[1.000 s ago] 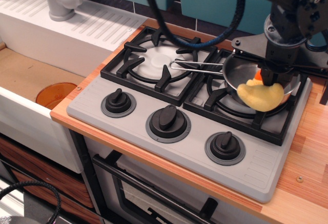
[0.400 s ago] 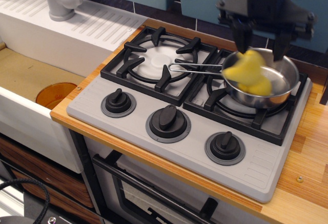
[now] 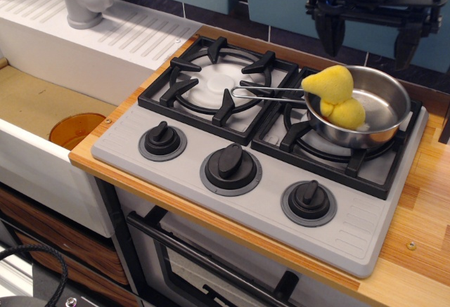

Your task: Put pot or pan on stove and put stuffedduck in pot or pan

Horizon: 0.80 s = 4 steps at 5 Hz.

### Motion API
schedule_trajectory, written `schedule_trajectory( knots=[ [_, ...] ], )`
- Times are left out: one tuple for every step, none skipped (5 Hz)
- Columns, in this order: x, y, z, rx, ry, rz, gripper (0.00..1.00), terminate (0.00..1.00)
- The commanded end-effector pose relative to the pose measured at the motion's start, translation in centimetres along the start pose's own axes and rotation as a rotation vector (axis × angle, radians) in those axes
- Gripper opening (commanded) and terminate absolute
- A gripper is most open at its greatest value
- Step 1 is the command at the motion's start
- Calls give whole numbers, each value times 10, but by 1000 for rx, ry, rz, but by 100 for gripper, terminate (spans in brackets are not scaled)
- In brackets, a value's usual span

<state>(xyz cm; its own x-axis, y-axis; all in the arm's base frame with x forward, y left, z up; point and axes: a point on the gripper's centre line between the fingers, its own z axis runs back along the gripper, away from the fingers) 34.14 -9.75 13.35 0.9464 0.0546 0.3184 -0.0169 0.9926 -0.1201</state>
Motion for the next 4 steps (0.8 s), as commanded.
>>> schedule_trajectory(
  knots=[
    [11,21,9,-34,-91,1,100,0],
    [11,45,0,-78,-115,-19,100,0],
    [11,67,-1,-81,-95,-37,100,0],
    [14,76,11,-60,-31,-35,100,100]
  ],
)
